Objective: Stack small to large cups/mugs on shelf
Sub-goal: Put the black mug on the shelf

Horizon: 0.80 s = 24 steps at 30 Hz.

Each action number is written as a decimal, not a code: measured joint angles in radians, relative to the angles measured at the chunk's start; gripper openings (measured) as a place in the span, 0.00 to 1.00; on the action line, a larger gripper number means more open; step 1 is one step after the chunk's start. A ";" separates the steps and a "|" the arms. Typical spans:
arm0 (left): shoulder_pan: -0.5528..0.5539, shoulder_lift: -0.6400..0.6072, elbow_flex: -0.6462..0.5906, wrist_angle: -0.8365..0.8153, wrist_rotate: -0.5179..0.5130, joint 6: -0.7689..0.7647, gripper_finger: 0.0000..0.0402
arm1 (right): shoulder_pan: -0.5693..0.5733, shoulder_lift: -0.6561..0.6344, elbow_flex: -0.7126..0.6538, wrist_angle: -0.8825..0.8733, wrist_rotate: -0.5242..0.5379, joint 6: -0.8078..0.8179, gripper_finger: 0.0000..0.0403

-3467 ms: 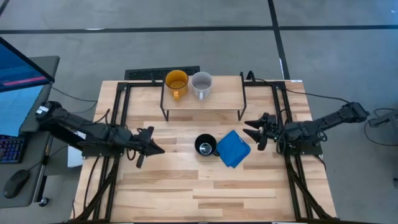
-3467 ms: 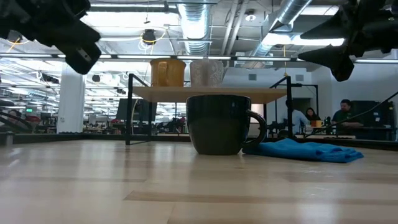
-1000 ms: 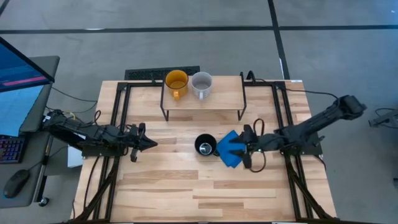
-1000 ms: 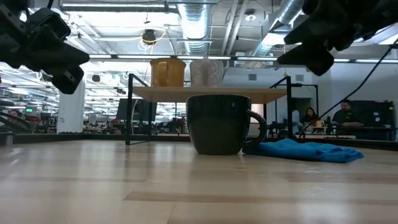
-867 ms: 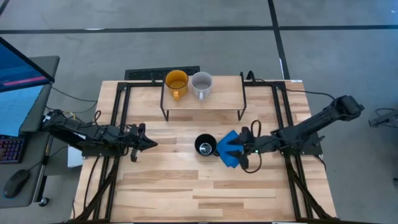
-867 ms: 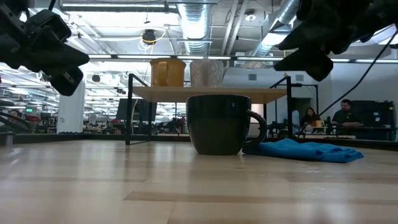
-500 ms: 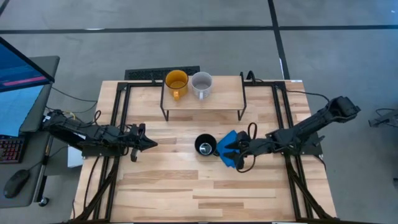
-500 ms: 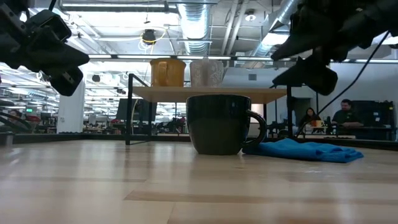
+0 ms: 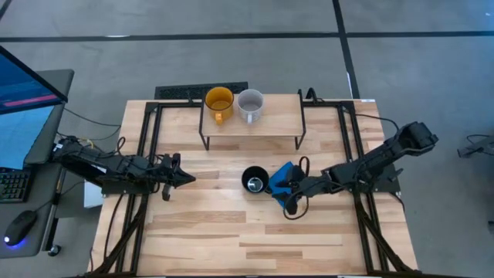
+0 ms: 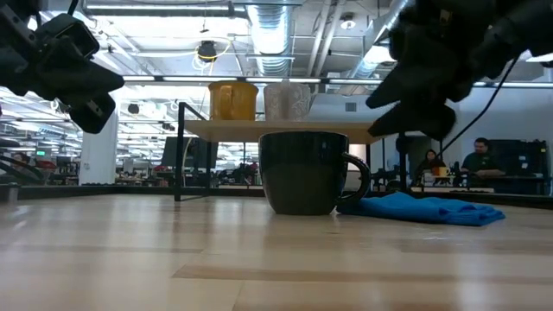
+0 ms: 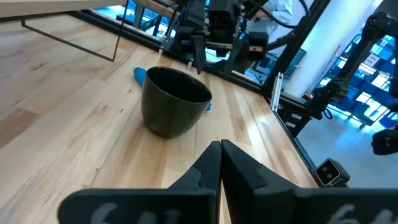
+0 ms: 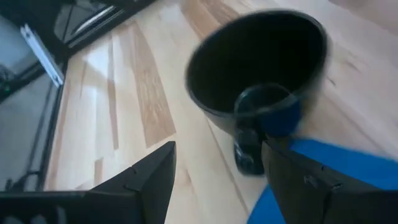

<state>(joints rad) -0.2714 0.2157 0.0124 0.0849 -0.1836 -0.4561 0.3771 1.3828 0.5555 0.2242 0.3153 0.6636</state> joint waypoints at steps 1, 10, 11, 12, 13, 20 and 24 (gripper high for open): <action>0.000 0.000 0.000 0.000 0.000 0.000 0.00 | 0.000 0.014 0.016 -0.010 0.000 -0.033 0.65; 0.000 0.000 0.000 -0.024 0.003 -0.028 0.00 | -0.013 0.177 0.184 -0.185 0.030 -0.132 0.65; 0.000 0.000 0.000 -0.025 0.004 -0.034 0.00 | -0.016 0.193 0.200 -0.205 0.030 -0.130 0.65; 0.000 0.000 0.000 -0.027 0.004 -0.038 0.00 | -0.019 0.206 0.214 -0.231 0.030 -0.120 0.65; 0.000 0.000 0.000 -0.028 0.004 -0.041 0.00 | -0.020 0.222 0.230 -0.250 0.031 -0.111 0.65; 0.000 0.000 0.000 -0.030 0.005 -0.042 0.00 | -0.033 0.295 0.321 -0.361 0.069 -0.034 0.65; 0.000 0.000 0.000 -0.031 0.005 -0.039 0.00 | -0.040 0.319 0.350 -0.400 0.080 0.001 0.65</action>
<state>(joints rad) -0.2714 0.2157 0.0124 0.0544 -0.1787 -0.4950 0.3374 1.7020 0.9056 -0.1755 0.3956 0.6646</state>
